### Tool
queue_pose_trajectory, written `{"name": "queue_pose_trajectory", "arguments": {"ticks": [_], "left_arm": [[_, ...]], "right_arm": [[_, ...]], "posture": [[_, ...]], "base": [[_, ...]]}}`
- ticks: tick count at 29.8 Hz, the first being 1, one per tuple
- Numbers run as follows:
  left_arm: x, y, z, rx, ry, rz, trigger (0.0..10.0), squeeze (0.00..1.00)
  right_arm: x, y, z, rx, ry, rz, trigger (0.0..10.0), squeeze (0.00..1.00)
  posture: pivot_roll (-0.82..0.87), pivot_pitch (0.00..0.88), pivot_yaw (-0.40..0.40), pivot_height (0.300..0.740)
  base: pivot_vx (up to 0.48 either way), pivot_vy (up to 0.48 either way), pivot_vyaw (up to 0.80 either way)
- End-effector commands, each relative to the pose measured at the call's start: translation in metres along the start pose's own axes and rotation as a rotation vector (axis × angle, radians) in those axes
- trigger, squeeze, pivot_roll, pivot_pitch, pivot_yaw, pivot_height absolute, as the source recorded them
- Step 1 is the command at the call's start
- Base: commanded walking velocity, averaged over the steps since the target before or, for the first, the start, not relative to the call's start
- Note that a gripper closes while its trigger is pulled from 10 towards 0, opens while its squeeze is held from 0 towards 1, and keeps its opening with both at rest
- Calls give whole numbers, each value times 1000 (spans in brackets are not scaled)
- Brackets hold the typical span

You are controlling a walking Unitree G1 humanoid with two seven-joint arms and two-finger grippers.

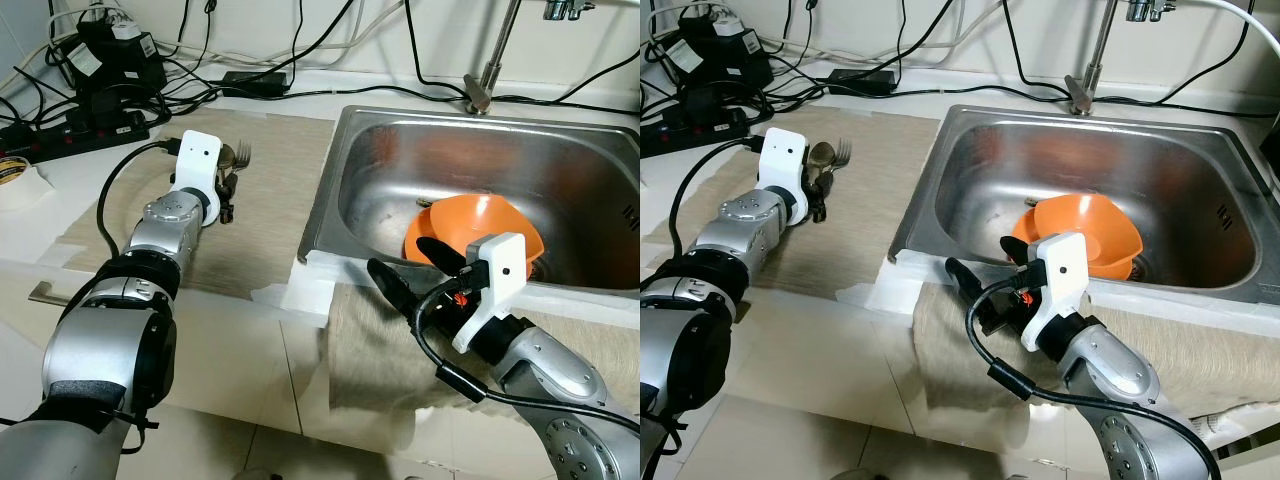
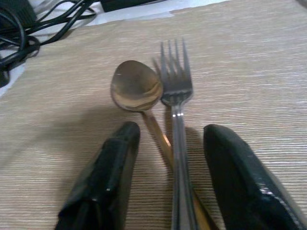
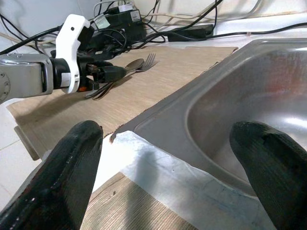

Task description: Kitchen organization

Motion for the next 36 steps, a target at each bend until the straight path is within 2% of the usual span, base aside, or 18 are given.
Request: {"name": "queue_pose_trajectory", "arguments": {"ticks": [1,4,9,10,11,12,16,18,21,31,36], "left_arm": [[12,1,1,-10,21,1,10000,1000],[13,2,1,-25,23,4,10000,1000],[2,3,1,-22,-26,-3,10000,1000],[2,3,1,-20,-25,9,10000,0],[5,4,1,-22,-8,6,10000,0],[16,2,1,-14,49,-7,10000,0],[31,0,0,3,122,-10,10000,0],[44,5,0,-19,187,-5,10000,0],[52,13,-1,-52,237,-15,10000,0],[48,26,0,-121,241,8,10000,0],[48,33,0,-155,247,55,10000,0]], "right_arm": [[2,-4,0,12,2,5,10000,0],[0,-5,1,17,-3,6,10000,0],[-1,-7,3,25,-8,4,10000,0],[-1,-7,4,26,-8,3,10000,0],[-1,-7,4,26,-8,2,10000,0],[-1,-7,4,26,-9,0,10000,0],[-2,-7,4,24,-12,-1,10000,0],[-4,-7,4,22,-15,-2,10000,0],[-5,-6,4,16,-18,-8,10000,0],[-9,-5,5,10,-24,-7,10000,0],[-9,-4,6,11,-26,-9,10000,0]], "posture": [[-116,0,59,736],[-109,0,57,736],[-106,0,56,736],[-105,0,56,736],[-106,0,56,736],[-108,0,58,736],[-109,0,59,736],[-110,0,59,736],[-110,0,59,736],[-109,0,55,736],[-107,0,55,736]], "base": [[0,0,0],[0,0,0],[0,0,0],[0,0,0],[0,0,0],[0,0,0],[0,93,0],[137,413,0],[297,376,0],[322,355,0],[83,0,0]]}}
Point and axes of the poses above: a point about 5 cm out from each wrist's last joint towards the gripper, its own z axis pointing out of the wrist towards the gripper, its own x axis along the axis of the wrist's last joint, y = z × x, the point moved 3 cm from there along z, pointing out of the wrist towards the gripper, and after that the axes turned 7 degrees about -z, right-handed, at the moved point
